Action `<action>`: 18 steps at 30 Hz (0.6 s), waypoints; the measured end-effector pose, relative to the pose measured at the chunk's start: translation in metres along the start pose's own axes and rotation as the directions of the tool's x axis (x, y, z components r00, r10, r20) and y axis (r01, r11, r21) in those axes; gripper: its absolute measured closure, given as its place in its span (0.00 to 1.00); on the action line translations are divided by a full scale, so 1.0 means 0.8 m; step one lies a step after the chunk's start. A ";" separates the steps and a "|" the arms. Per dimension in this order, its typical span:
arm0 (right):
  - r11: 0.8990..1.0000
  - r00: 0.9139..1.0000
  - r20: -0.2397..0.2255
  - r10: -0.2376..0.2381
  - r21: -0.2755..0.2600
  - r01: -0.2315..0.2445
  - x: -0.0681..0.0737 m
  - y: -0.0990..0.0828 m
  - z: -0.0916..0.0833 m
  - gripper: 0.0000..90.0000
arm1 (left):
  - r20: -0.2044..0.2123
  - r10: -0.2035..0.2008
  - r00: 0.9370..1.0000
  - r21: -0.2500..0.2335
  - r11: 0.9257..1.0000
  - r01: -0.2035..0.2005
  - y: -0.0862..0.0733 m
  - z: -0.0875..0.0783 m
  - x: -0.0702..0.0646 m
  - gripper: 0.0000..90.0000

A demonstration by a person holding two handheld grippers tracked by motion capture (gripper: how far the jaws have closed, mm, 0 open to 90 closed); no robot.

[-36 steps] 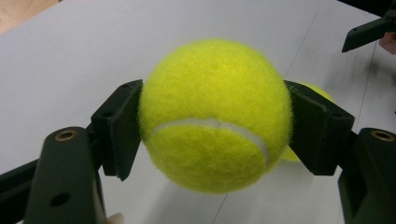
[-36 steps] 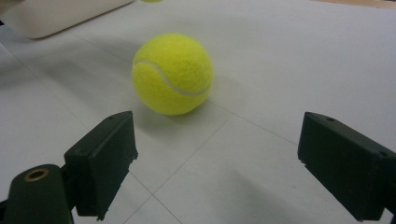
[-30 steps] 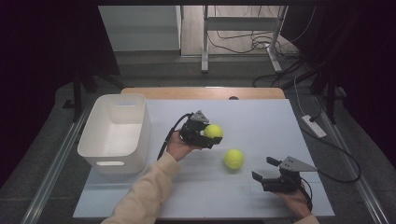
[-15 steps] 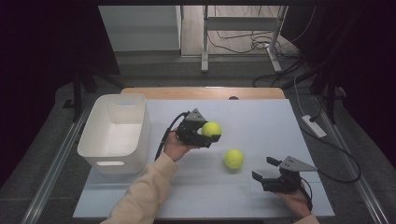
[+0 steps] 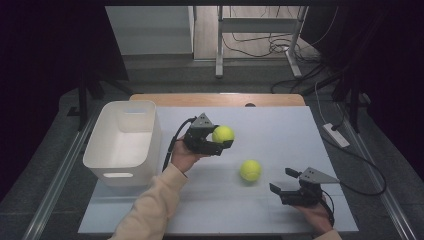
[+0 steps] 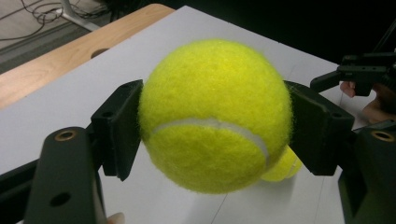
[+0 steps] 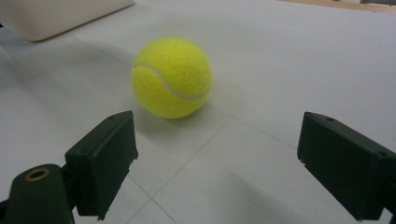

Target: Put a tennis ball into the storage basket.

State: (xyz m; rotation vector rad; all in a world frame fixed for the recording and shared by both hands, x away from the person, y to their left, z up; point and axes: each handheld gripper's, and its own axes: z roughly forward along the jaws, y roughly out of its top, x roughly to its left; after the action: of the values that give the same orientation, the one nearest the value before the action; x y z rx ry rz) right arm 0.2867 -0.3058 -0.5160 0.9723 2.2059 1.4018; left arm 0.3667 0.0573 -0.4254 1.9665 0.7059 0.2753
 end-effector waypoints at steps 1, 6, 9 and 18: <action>1.000 1.000 0.000 -0.001 0.000 0.001 0.000 0.000 0.000 0.13 | -0.002 -0.003 1.000 -0.006 1.000 0.003 0.000 -0.001 0.000 0.30; 1.000 1.000 -0.002 0.002 -0.005 -0.002 0.000 0.001 0.000 0.13 | -0.010 -0.002 1.000 -0.025 1.000 0.001 0.001 -0.009 0.000 0.30; 1.000 1.000 -0.001 0.000 -0.004 0.000 0.000 0.001 0.000 0.13 | -0.015 -0.004 1.000 -0.032 0.999 0.004 0.001 -0.012 0.001 0.30; 1.000 1.000 0.006 0.003 -0.003 -0.003 0.000 0.001 0.000 0.13 | -0.023 -0.006 1.000 -0.049 0.999 0.004 0.001 -0.022 0.004 0.30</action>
State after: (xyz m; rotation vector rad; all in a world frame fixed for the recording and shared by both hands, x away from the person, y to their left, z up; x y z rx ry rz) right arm 0.2867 -0.3055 -0.5154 0.9772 2.1984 1.4015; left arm 0.3610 0.0718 -0.4159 1.9175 0.7124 0.3100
